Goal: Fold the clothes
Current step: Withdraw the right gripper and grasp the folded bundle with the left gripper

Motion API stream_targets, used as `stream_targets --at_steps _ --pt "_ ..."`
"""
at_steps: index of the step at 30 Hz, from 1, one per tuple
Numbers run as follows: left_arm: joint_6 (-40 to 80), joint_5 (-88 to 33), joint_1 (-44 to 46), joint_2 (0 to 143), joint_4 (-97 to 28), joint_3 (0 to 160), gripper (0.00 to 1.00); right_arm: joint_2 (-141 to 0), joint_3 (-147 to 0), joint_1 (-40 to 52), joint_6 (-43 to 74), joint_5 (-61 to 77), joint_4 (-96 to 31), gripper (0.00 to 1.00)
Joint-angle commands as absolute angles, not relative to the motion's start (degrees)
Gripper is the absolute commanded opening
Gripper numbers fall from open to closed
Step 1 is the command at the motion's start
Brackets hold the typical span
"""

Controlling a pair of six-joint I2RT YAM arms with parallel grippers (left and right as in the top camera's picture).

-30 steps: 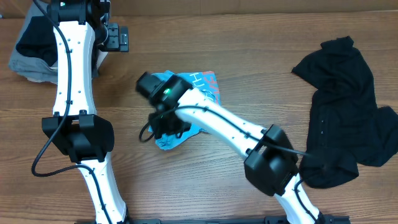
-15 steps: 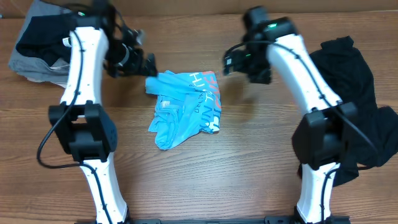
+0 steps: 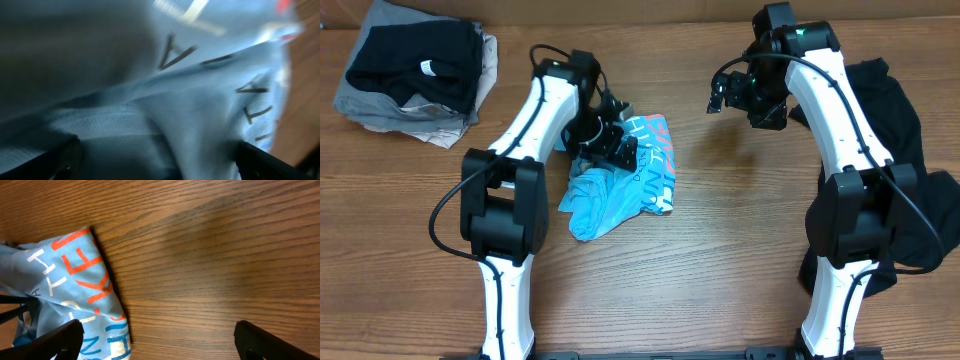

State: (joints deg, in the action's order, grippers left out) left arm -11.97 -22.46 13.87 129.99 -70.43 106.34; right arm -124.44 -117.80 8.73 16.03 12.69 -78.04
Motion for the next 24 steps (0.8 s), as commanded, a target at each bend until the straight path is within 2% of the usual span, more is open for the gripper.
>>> stream_targets --at_steps 1,4,8,12,22,24 --pt "-8.0 -12.9 13.5 130.1 -71.0 105.3 1.00 -121.8 -119.0 8.9 14.9 13.0 -78.0 1.00" --pt "-5.7 -4.6 13.4 130.1 -73.3 105.2 1.00 -121.8 -119.0 8.9 14.9 13.0 -78.0 1.00" --pt "-4.6 -1.3 13.4 130.1 -74.6 105.1 1.00 -121.8 -119.0 8.9 14.9 13.0 -78.0 1.00" --pt "-3.5 -1.9 13.5 130.1 -72.6 104.0 1.00 -121.8 -119.0 8.9 14.9 13.0 -78.0 1.00" --pt "-3.6 -13.9 15.1 130.1 -57.6 91.4 1.00 -121.8 -119.0 8.9 14.9 12.4 -77.8 1.00" --pt "-3.6 -15.1 15.2 130.1 -54.5 89.8 0.84 -121.8 -119.0 8.9 14.9 12.1 -77.7 1.00"
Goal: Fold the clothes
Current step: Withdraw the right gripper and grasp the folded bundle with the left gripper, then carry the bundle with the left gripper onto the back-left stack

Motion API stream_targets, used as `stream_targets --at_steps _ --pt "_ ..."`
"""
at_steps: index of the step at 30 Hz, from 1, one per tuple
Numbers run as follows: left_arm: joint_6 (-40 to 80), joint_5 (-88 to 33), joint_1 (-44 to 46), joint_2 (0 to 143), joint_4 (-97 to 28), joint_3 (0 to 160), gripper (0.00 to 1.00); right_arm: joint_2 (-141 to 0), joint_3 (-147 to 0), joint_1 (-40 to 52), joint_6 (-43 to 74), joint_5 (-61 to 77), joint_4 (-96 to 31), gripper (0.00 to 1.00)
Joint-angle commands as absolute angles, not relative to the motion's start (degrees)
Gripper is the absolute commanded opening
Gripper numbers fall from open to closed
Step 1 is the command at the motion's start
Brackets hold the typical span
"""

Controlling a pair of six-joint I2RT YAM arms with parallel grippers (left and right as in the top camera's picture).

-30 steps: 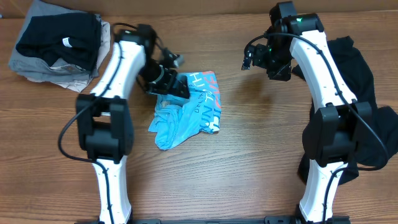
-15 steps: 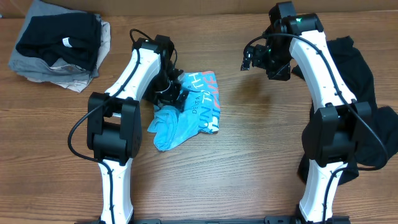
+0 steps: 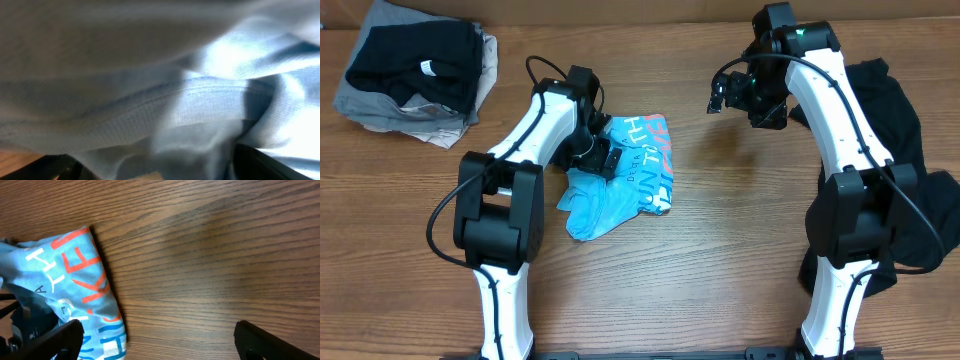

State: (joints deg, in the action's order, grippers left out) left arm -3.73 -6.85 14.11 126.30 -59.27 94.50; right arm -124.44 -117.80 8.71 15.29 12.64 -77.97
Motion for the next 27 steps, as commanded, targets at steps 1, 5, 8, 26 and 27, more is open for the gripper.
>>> stream_targets --at_steps 1,5,8,26,27 --pt "-3.4 -15.7 15.2 130.1 -52.7 89.0 0.67 -121.8 -119.0 8.9 14.9 12.1 -77.7 1.00" --pt "-2.9 -16.2 15.2 130.1 -47.6 88.1 0.04 -121.8 -119.0 8.9 14.9 12.1 -77.7 1.00" --pt "-2.2 -16.2 14.6 130.0 -47.0 90.6 0.04 -121.8 -119.0 8.9 14.9 12.1 -77.8 1.00" --pt "5.5 -25.5 1.1 127.3 -66.4 141.8 0.04 -121.8 -119.0 8.9 14.7 12.1 -77.7 1.00" --pt "6.7 -25.5 0.2 127.3 -66.1 143.2 0.04 -121.8 -119.0 8.9 14.7 12.1 -77.7 1.00"
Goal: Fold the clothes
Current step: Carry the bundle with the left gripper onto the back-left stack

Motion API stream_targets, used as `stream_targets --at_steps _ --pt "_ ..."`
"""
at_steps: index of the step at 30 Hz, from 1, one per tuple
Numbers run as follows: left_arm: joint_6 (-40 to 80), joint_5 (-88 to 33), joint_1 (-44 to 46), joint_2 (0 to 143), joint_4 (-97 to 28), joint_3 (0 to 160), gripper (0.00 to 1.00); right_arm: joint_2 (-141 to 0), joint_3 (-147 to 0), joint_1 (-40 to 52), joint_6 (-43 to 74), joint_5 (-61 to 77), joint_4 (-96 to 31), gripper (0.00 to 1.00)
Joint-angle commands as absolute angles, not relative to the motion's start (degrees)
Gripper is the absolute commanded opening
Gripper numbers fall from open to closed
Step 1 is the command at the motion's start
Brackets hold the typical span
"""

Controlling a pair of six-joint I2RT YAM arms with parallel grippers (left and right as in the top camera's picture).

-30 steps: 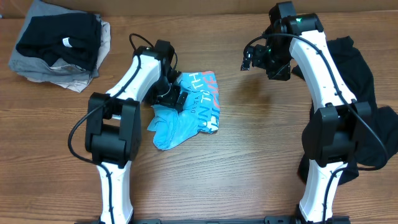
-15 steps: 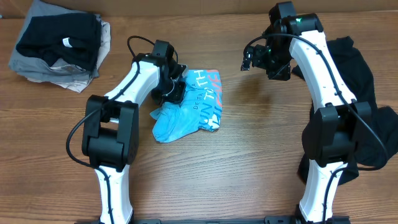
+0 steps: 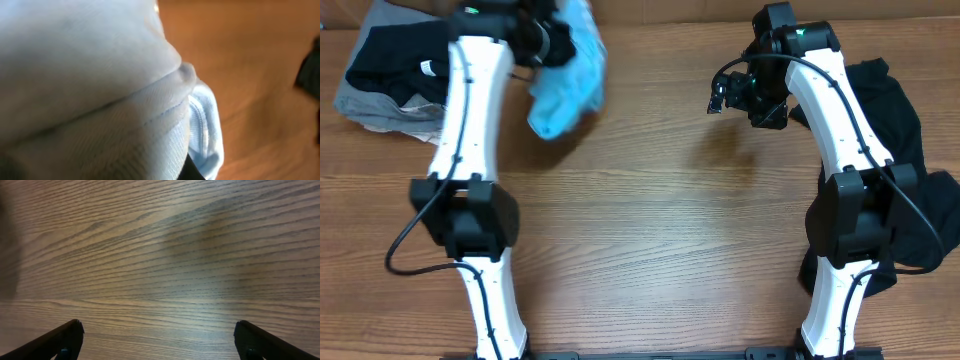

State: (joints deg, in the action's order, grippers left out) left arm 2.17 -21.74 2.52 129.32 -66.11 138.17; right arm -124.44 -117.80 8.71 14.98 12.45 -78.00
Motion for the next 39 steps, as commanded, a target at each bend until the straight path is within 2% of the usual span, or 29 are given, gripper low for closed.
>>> stream_targets --at_steps 1,11,17,26,32,33,34,35,39 --pt "8.1 -25.5 -1.0 127.3 -65.8 144.7 0.04 -121.8 -119.0 8.9 14.7 12.1 -77.7 1.00" --pt "20.7 -25.3 -16.1 127.4 -57.3 147.5 0.04 -121.8 -119.0 8.9 14.7 12.1 -78.2 1.00" --pt "29.1 -25.5 -22.2 128.4 -50.8 147.4 0.04 -121.8 -119.0 8.9 14.7 12.1 -78.3 1.00" --pt "39.4 -24.4 -25.9 134.5 -43.8 147.4 0.04 -121.8 -119.0 8.9 14.8 12.1 -80.3 1.00" --pt "39.5 -14.7 -26.0 139.0 -47.9 147.4 0.04 -121.8 -119.0 8.9 14.8 12.8 -80.5 1.00" --pt "38.2 -13.7 -26.2 139.4 -50.5 147.4 0.09 -121.8 -119.0 8.9 14.8 12.8 -80.5 1.00" --pt "36.3 -12.8 -26.5 139.6 -53.8 147.4 0.29 -121.8 -119.0 8.9 14.8 12.8 -80.5 1.00" --pt "33.5 -10.3 -27.2 139.6 -59.5 147.4 1.00 -121.8 -119.0 8.9 14.8 12.8 -80.4 1.00" --pt "30.3 -10.6 -30.0 139.2 -66.0 147.5 1.00 -121.8 -119.0 8.9 14.8 12.8 -79.7 1.00"
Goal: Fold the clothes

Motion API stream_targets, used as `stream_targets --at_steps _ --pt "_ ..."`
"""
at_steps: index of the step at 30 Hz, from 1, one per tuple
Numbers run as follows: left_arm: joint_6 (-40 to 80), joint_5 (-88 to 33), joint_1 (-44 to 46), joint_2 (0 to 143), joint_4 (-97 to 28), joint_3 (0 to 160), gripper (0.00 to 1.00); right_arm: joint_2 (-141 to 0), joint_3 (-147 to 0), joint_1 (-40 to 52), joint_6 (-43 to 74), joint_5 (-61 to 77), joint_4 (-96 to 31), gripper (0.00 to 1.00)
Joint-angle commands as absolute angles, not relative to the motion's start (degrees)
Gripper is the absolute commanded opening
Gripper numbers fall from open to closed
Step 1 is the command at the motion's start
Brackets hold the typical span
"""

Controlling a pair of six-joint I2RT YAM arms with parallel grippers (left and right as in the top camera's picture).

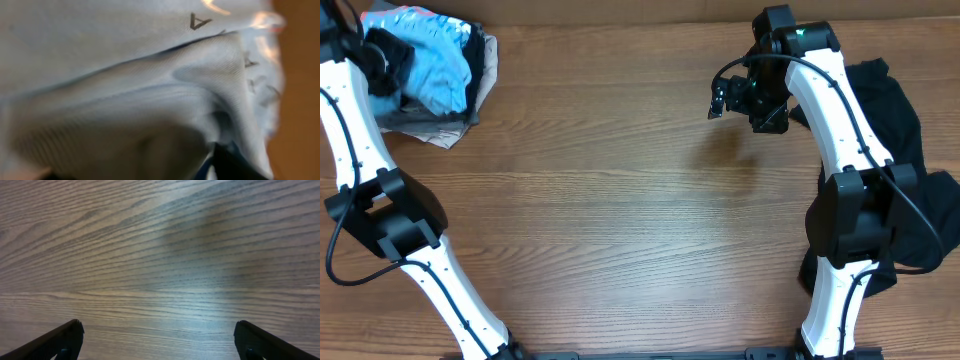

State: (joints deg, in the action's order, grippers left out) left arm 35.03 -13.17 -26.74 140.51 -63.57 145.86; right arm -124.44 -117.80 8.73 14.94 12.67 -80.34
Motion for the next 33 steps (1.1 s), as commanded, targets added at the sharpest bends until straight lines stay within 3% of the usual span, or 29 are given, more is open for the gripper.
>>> stream_targets --at_steps 1,11,18,33 --pt "30.2 -12.1 -30.9 138.9 -66.7 147.5 1.00 -121.8 -119.0 8.9 14.8 12.8 -79.6 1.00" --pt "17.6 -42.2 -40.8 129.1 -64.9 148.0 1.00 -120.2 -120.8 8.9 10.3 14.0 -78.1 1.00" --pt "2.5 -40.9 -37.2 116.0 -70.5 148.0 1.00 -109.8 -134.5 9.0 4.1 15.6 -83.6 1.00" --pt "3.4 -36.9 -29.3 114.7 -70.5 147.9 1.00 -101.6 -135.4 9.0 4.1 15.5 -83.7 1.00"
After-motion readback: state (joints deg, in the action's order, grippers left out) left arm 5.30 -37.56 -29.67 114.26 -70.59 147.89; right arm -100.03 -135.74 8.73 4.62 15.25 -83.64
